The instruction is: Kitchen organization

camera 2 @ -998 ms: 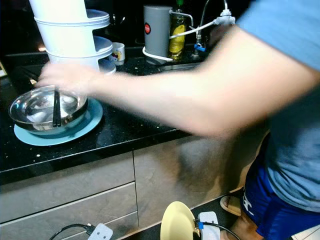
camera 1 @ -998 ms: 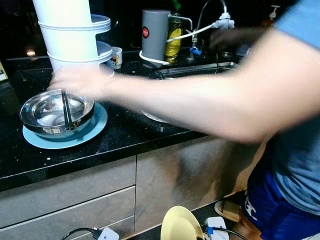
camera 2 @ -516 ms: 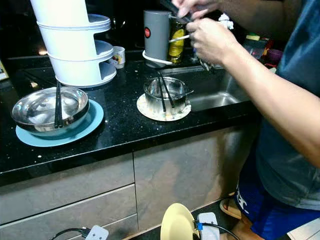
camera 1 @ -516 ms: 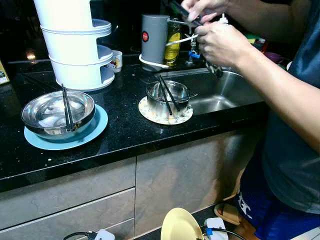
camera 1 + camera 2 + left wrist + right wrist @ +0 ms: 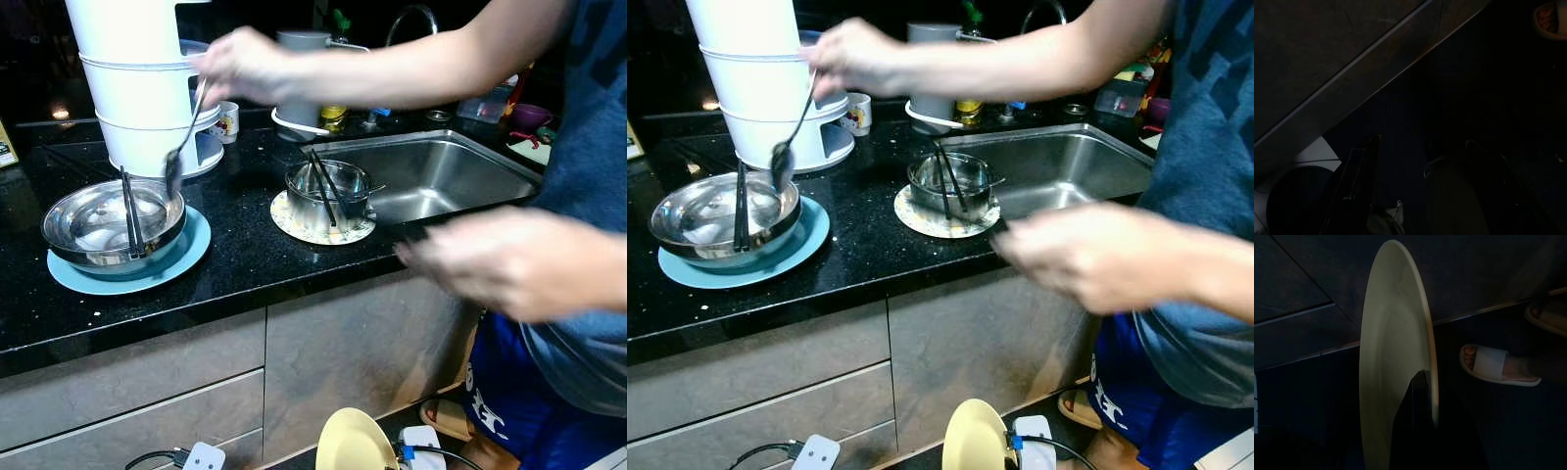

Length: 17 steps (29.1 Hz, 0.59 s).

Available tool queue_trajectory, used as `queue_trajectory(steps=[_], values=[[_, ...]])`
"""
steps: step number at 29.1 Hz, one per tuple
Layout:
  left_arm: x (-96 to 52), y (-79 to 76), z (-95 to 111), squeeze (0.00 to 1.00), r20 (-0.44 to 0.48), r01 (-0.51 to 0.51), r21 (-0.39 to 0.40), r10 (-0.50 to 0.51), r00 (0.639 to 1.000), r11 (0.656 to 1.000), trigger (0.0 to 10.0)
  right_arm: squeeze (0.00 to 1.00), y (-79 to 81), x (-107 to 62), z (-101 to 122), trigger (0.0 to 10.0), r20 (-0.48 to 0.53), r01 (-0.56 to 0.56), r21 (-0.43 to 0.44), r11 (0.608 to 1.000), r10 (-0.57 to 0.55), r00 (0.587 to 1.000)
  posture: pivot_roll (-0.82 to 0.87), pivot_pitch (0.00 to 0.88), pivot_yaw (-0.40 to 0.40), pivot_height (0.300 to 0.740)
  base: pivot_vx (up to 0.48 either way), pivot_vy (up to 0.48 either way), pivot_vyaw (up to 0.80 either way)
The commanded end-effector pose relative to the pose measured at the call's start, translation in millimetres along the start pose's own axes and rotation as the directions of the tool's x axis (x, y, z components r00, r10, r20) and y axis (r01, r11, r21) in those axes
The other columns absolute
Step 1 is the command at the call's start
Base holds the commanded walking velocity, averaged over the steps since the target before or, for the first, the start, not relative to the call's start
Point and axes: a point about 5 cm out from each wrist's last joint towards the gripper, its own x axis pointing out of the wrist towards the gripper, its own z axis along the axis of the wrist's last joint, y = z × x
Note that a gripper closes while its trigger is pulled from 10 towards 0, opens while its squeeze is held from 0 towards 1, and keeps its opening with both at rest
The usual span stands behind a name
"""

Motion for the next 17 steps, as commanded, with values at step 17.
queue_trajectory(steps=[17], values=[[1.8,-3.8,6.0,0.00,0.031,0.014,-0.172,-0.009,0.999,0.985,10.0,0.00,-1.4,-5.8,-16.7,10.0,-0.081,0.005,-0.002,1.000,-0.005,0.997,-0.05,0.081,-0.074,0.740,0.000,0.000,0.00]])
